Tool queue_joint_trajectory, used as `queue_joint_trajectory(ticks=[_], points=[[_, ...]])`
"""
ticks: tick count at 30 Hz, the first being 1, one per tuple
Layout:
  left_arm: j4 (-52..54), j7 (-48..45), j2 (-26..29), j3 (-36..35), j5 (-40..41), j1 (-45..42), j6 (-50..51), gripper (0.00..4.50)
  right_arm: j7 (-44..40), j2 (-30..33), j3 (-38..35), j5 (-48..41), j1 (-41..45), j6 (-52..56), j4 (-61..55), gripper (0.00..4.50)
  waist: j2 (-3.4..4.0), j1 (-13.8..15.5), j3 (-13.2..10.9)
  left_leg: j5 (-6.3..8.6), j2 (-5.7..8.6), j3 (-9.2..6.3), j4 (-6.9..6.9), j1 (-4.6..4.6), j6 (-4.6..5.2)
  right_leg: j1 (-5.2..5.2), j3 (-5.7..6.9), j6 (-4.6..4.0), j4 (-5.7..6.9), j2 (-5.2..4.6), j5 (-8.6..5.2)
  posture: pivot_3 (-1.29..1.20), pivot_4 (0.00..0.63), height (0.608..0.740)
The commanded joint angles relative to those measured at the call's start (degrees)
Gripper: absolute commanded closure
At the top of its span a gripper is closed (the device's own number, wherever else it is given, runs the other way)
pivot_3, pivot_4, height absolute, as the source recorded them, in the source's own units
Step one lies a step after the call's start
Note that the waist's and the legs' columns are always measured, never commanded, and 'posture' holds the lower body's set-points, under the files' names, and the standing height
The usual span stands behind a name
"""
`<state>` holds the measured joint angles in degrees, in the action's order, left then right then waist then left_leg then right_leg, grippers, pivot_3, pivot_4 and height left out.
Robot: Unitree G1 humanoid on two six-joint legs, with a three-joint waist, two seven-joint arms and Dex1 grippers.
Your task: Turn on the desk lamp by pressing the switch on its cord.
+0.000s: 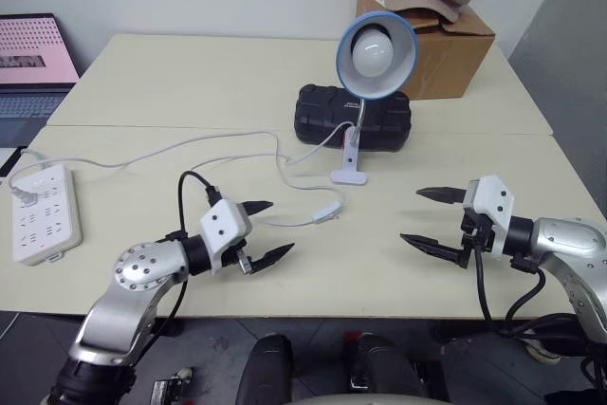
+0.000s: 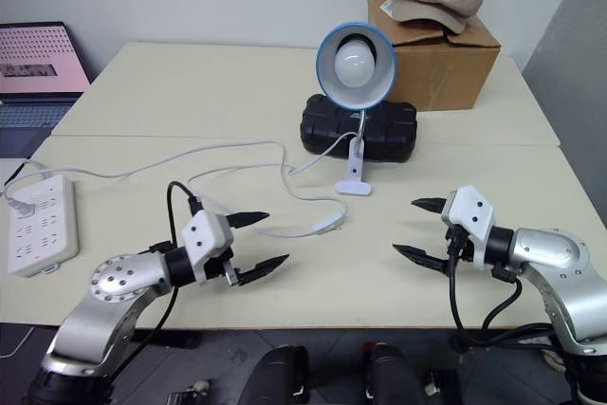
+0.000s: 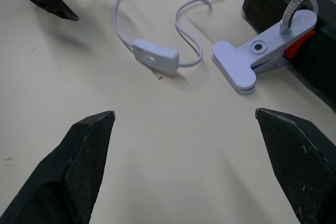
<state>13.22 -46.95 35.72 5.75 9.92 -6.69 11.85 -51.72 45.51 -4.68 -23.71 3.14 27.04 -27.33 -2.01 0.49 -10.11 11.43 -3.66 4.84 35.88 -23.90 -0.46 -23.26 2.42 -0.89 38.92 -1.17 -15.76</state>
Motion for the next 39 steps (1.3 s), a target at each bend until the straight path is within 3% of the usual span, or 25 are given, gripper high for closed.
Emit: queue_joint_trajectory(ticks=[1, 13, 19, 33, 39], points=[[-4.4, 1.3, -2.6, 3.2, -3.3, -4.0, -1.8, 0.04, 2.1, 0.2, -1.2, -0.7, -1.0, 1.7, -4.7, 0.00, -0.01, 0.0, 0.0, 0.00, 0.00, 0.00, 0.01, -0.03, 0.00, -0.01, 0.00, 0.02, 0.00, 0.01, 0.01, 0.00, 0.150, 0.740], [-15.4, -0.7, -8.5, 6.3, -3.8, -10.6, -1.9, 0.04, 4.4, 0.0, -2.3, -1.4, -3.8, 3.4, -8.3, 0.00, -0.03, -0.1, 0.0, 0.00, -0.01, -0.02, 0.08, -0.03, 0.01, 0.01, 0.00, 0.07, 0.02, 0.03, 0.04, 0.00, 0.150, 0.740], [-16.9, -0.9, -9.1, 7.2, -4.8, -11.5, -2.7, 1.45, 4.8, 0.2, -2.4, -1.5, -4.4, 3.4, -8.8, 0.00, -0.03, -0.1, 0.0, 0.00, 0.01, -0.02, 0.09, -0.03, 0.01, 0.02, -0.01, 0.08, 0.02, 0.03, 0.04, 0.00, 0.150, 0.740], [-19.5, 0.2, -12.8, 8.4, -6.7, -13.5, -4.4, 4.05, 4.6, 0.8, -2.0, -1.3, -4.1, 3.5, -9.0, 0.00, -0.05, -0.1, 0.0, -0.02, 0.03, -0.05, 0.16, -0.03, 0.03, 0.05, -0.03, 0.19, 0.02, 0.04, 0.11, 0.00, 0.150, 0.740], [-16.5, -2.6, -9.9, 7.0, -4.9, -12.1, -3.3, 4.10, 4.1, 1.3, -1.3, -2.0, -2.5, 4.2, -10.0, 0.00, -0.04, -0.1, 0.0, -0.02, 0.03, -0.05, 0.15, -0.02, 0.03, 0.05, -0.03, 0.19, 0.03, 0.04, 0.11, 0.00, 0.150, 0.740]])
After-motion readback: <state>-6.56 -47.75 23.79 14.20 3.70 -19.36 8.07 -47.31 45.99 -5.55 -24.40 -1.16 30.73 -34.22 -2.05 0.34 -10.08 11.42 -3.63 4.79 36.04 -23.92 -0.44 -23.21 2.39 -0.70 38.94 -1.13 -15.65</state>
